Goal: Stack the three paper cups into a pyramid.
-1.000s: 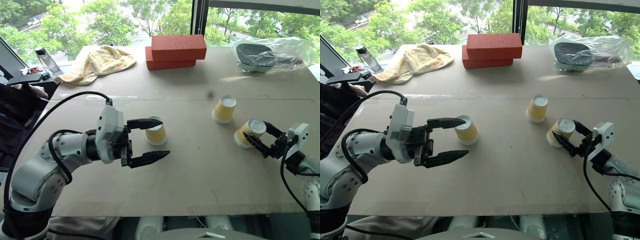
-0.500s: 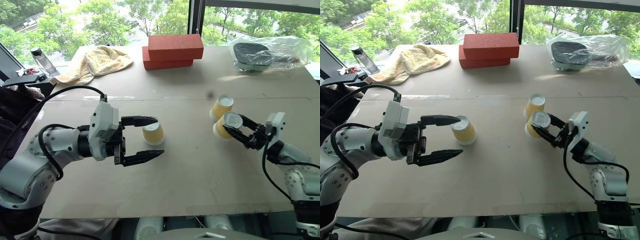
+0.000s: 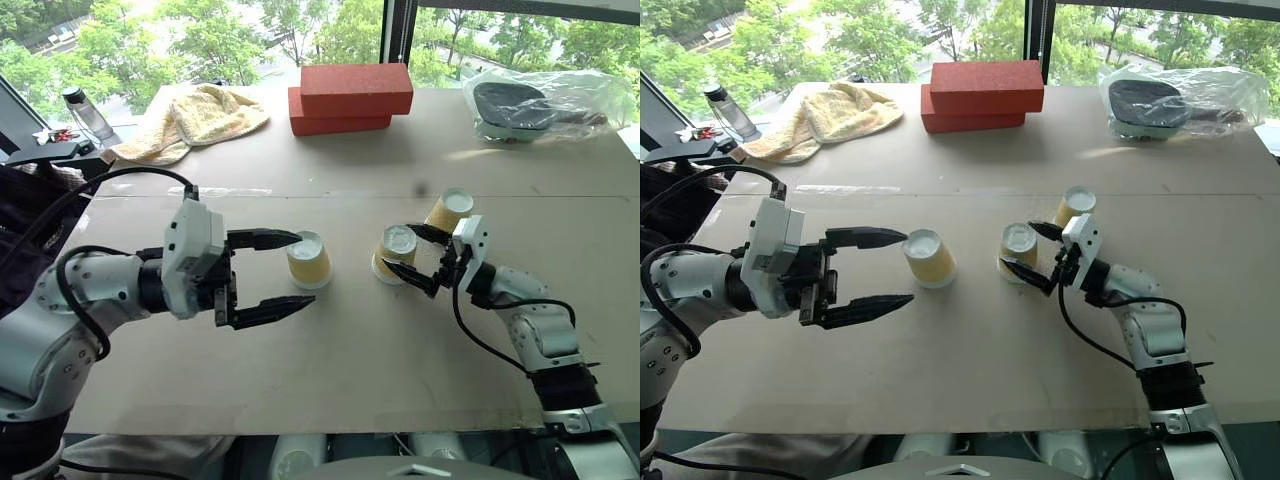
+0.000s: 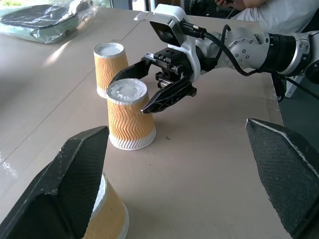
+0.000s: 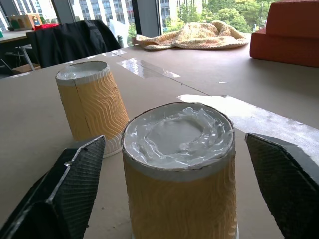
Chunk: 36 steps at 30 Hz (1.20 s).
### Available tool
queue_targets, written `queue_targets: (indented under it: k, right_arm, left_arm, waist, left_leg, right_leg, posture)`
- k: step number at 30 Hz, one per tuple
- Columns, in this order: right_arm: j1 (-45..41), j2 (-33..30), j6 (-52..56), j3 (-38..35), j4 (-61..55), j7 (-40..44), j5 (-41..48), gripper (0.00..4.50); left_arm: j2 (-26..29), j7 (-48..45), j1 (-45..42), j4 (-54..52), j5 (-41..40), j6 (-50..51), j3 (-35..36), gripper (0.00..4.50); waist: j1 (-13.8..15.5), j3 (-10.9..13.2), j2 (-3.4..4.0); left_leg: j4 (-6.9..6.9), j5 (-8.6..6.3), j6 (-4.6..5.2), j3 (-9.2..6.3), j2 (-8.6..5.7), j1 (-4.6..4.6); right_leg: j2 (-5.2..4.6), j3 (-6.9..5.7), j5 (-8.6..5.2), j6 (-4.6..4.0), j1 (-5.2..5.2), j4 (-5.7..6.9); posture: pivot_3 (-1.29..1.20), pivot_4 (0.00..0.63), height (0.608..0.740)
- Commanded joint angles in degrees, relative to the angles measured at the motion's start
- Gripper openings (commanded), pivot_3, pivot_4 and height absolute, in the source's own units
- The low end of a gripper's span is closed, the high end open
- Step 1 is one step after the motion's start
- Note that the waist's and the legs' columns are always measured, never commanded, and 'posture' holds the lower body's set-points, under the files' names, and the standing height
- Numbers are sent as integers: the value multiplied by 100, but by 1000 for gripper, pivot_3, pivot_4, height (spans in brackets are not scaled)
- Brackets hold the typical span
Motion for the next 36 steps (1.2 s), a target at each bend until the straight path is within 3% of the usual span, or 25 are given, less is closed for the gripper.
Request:
queue_targets:
  k: [1, 4, 7, 11, 20, 31, 34, 36]
  right_arm:
    - [-164, -131, -35, -298, -550, -11, 224, 4489]
    - [-232, -286, -71, -639, -774, -78, 374, 4489]
    - [-558, -315, -358, -1074, -262, -621, 95, 4489]
    - [-717, -311, -723, -1024, 492, -884, -426, 4489]
    - [-988, 60, -816, -1093, 1566, -1367, -630, 4489]
    - [-968, 92, -893, -1086, 1749, -1300, -593, 4489]
    - [-944, 111, -838, -1076, 1718, -1256, -539, 3800]
    - [-912, 101, -887, -1037, 1699, -1177, -549, 2982]
  left_arm:
    - [57, 49, -81, -159, -89, 13, 155, 4500]
    - [36, 81, -185, -167, -163, 42, 153, 4500]
    - [-63, 200, -437, -104, -184, 12, 61, 4500]
    - [-157, 326, -698, -5, -265, 168, -46, 4500]
    - [-285, 877, -1237, 162, -528, 638, -114, 4500]
    - [-251, 1226, -1448, 348, -1051, 1305, -69, 4500]
    - [-217, 1211, -1394, 362, -1022, 1343, -58, 4500]
    - [-196, 1193, -1345, 352, -979, 1343, -55, 4500]
  waist:
    - [0, 0, 0]
    - [0, 0, 0]
    - [3, 1, 0]
    - [-2, -3, -6]
    - [-28, 0, -2]
    - [-20, 0, -2]
    - [-22, 0, -2]
    - [-21, 0, -2]
  left_leg:
    - [0, 0, 1, 0, 0, 0]
    - [0, -1, 1, 0, 0, 1]
    - [0, 0, 0, 1, -1, -1]
    - [2, 4, -7, 2, -3, 3]
    - [2, 6, -10, 5, 2, 2]
    - [2, 10, -16, 2, 1, 2]
    - [2, 10, -16, 2, 1, 2]
    - [2, 10, -17, 2, 1, 2]
  right_leg:
    - [0, 0, 0, 0, 0, 1]
    - [0, 0, 0, 0, 1, 0]
    - [-1, -1, 0, 1, 0, 0]
    - [2, -1, 1, 1, 2, 1]
    - [7, 7, 1, 1, -2, 4]
    - [6, 8, 1, 2, -1, 6]
    - [7, 7, 1, 2, -1, 6]
    - [7, 6, 1, 2, -1, 6]
  posture:
    - [0, 150, 730]
    - [0, 150, 730]
    - [0, 150, 730]
    - [0, 150, 730]
    - [0, 150, 730]
    - [0, 150, 730]
    - [0, 150, 730]
    - [0, 150, 730]
